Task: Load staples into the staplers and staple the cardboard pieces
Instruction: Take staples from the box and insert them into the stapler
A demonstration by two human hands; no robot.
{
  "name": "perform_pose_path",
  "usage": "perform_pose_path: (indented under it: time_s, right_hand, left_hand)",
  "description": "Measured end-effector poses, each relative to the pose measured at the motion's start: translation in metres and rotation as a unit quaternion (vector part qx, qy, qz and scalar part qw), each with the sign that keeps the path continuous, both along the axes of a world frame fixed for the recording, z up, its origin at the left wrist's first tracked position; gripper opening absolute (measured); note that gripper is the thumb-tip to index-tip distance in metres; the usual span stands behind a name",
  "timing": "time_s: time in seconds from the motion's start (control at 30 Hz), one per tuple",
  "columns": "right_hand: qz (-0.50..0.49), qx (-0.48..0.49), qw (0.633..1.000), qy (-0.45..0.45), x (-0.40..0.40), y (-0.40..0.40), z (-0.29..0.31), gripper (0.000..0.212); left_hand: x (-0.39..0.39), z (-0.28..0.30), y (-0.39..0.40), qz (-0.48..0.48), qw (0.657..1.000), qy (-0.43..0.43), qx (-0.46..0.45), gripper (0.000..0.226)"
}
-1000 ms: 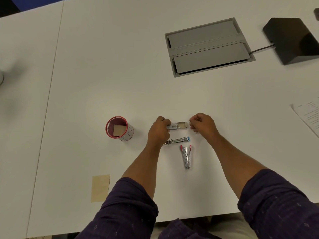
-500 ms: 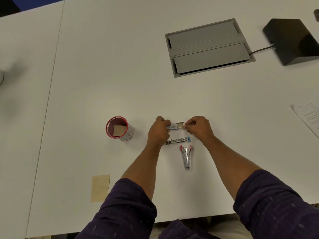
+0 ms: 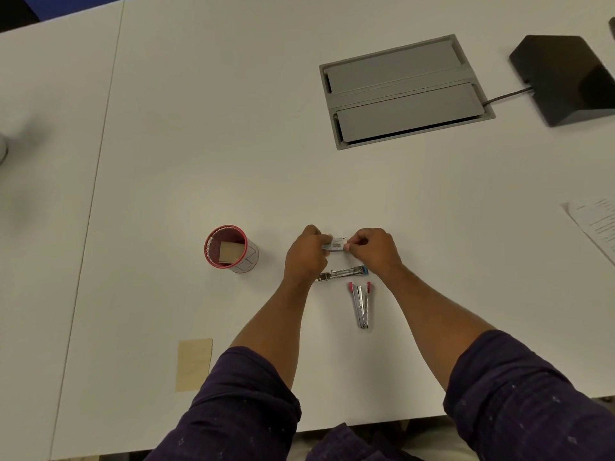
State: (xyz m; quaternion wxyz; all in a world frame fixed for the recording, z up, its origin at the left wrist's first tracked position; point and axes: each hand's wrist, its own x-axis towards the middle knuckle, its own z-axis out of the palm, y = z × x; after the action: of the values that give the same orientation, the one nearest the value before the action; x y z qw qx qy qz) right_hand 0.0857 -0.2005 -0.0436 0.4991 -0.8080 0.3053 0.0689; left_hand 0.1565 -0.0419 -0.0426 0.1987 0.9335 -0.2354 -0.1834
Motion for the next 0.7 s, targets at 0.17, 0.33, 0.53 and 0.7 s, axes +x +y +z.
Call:
perform_pose_path:
  time_s: [0.17,0.33,0.53,0.7]
  right_hand:
    - [0.027,-0.013,1.0,0.001,0.003,0.0011,-0.0018,0.006]
    - [0.03,-0.005,1.0,0.006,0.0041,-0.0007,-0.0038,0.013]
    - [0.053,-0.014,0.998,0.024,0.0049,-0.0023,-0.0019,0.03]
    - [0.072,-0.021,0.997,0.012,0.0018,-0.0053,0.0,0.036]
  left_hand:
    - [-0.0008,0.0004,-0.0016,-0.007,1.0,-0.014,-0.004,0.041]
    - [0.0011,0.0013,-0.0023,-0.001,0.999,-0.033,-0.002,0.035]
    - [0.0033,0.0026,-0.0027,-0.002,0.999,-0.045,0.006,0.03]
    - [0.0017,0.0014,-0.0002,0.017,1.0,-0.022,-0.005,0.038]
